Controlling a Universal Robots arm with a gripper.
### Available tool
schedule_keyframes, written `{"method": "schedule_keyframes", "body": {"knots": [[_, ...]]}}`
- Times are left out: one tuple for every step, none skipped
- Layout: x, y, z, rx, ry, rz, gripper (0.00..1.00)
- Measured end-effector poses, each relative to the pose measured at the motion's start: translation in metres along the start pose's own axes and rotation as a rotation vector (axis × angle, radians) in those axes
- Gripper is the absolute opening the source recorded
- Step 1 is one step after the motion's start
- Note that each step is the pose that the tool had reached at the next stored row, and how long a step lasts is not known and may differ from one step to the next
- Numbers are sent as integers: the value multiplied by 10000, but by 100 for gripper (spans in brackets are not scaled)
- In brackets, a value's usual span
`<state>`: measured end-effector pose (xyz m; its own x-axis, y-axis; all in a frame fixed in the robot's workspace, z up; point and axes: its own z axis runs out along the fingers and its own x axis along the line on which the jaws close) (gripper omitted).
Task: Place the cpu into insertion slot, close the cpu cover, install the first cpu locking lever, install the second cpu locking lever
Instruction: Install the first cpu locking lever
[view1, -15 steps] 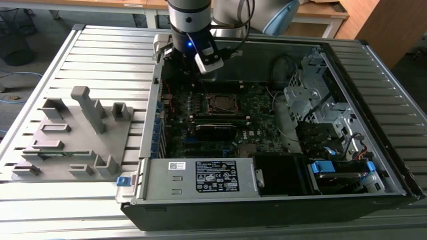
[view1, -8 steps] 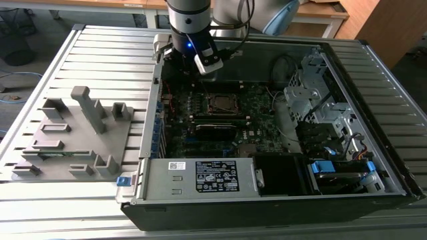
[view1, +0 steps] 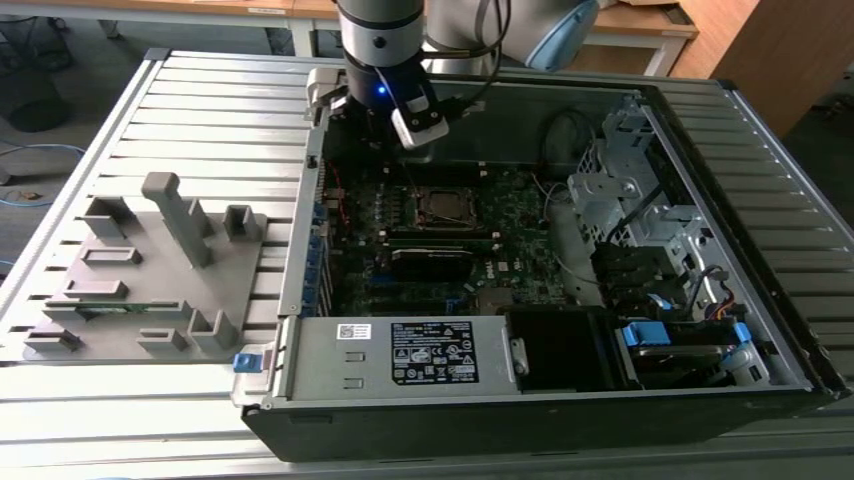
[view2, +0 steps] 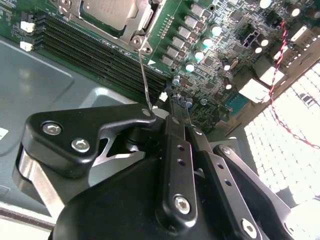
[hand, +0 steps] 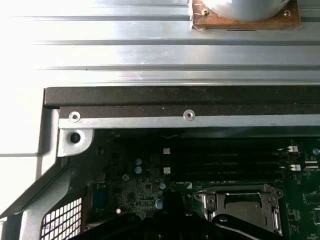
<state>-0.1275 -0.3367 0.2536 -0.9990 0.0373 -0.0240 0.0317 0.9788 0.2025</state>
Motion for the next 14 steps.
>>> {"method": "schedule_keyframes", "body": {"knots": [[-7,2,1,0,0,1,11],[-14,4,2,0,0,1,11],[-20,6,3,0,0,1,11],[-25,7,4,0,0,1,11],[-28,10,4,-1,-1,1,11],[-30,12,5,-6,0,2,11],[-30,14,6,-23,-1,2,11],[-31,15,5,-49,2,1,11],[-33,16,6,-70,2,0,11],[-34,16,6,-77,1,0,11],[-35,16,7,-81,1,1,11],[-37,16,7,-92,3,0,11],[-40,16,6,-109,5,1,11],[-43,16,7,-127,4,2,11]]}}
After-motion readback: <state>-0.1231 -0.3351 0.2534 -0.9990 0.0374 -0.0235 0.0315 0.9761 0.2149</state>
